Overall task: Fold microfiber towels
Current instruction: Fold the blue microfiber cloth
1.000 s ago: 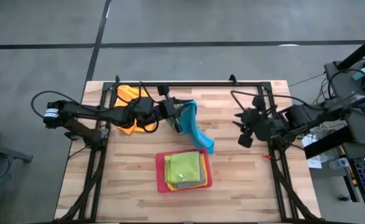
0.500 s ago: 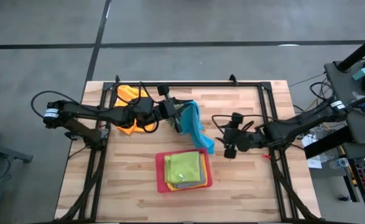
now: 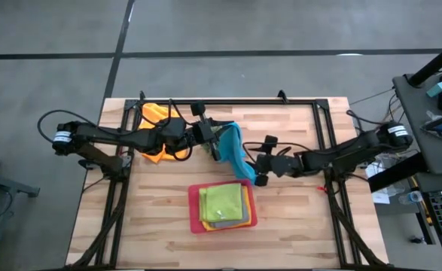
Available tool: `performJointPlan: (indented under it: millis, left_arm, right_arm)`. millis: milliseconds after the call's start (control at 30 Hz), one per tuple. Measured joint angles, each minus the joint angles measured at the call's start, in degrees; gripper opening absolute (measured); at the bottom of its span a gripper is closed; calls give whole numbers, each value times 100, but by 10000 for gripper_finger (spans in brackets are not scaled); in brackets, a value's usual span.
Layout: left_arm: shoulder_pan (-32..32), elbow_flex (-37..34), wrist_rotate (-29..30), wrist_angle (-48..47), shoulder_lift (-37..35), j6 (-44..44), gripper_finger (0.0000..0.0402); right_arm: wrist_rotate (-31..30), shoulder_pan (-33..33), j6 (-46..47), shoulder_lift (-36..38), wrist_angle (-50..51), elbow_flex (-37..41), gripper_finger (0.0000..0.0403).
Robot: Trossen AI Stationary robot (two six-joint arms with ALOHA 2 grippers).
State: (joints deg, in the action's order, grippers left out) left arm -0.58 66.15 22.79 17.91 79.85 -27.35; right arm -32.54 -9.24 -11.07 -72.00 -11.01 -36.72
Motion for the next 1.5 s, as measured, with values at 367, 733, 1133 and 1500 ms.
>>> performJointPlan:
  millis: [367, 733, 1133, 1500]
  left_arm:
    - [1, 0, -2, 0, 0, 0, 0]
    - [-2, 0, -1, -208, 0, 11, 0]
    - [546, 73, -210, -352, -7, -159, 0]
    - [1720, 612, -2377, 251, 166, -625, 0]
  right_arm:
    - [90, 169, -141, -749, -294, -489, 148]
    - [-192, 128, -279, 169, 697, -669, 9]
    - [-1877, 287, -1386, 2048, 3431, -2515, 8]
    - [-2760, 943, -2444, 2111, 3985, -4142, 8]
